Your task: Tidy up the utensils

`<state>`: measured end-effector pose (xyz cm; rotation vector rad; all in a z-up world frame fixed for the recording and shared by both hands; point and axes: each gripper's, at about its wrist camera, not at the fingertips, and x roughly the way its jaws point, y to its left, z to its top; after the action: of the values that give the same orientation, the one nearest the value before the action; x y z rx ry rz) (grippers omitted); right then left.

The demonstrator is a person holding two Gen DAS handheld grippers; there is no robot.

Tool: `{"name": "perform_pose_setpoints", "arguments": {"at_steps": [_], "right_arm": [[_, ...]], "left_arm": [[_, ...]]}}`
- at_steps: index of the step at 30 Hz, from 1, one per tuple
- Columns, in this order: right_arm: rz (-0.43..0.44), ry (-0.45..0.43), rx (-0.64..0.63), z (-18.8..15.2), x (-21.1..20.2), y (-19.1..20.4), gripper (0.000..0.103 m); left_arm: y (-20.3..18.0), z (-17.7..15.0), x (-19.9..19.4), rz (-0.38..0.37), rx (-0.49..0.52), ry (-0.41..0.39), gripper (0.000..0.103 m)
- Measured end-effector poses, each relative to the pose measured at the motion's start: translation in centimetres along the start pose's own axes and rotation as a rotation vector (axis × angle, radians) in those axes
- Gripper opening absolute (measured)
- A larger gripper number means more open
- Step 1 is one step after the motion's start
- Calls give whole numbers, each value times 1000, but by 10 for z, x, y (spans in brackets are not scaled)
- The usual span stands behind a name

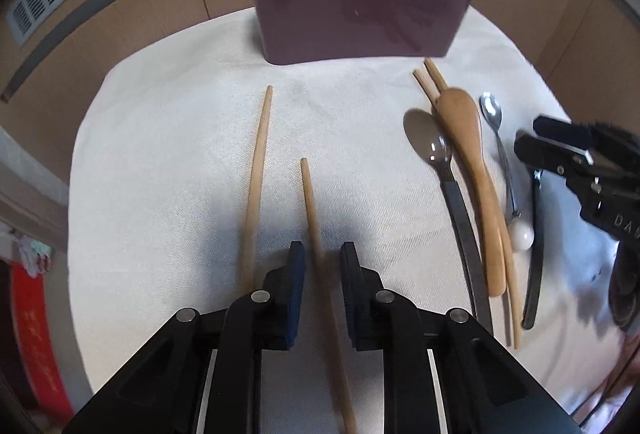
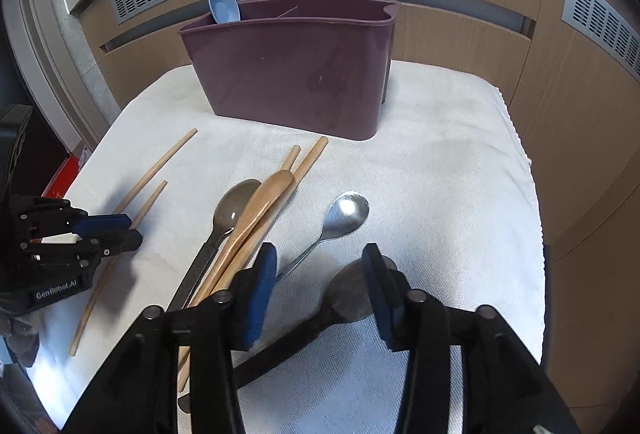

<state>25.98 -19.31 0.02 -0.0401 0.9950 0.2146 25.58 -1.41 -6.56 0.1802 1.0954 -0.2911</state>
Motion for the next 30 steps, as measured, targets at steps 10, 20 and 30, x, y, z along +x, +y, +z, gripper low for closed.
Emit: {"name": "perform_pose_setpoints", "arguments": {"at_steps": [10,20,30], "right_arm": [[24,44,-24,30,27,30,47],[2,97,-104,9,16,6,52],[45,153,43,10,17,12,52]], "left_arm": [[6,4,-1,-36,6,57,19],[17,-4,-7,-96,-61,20,20],[16,-12,-11,-112,-69,-23,33]]}}
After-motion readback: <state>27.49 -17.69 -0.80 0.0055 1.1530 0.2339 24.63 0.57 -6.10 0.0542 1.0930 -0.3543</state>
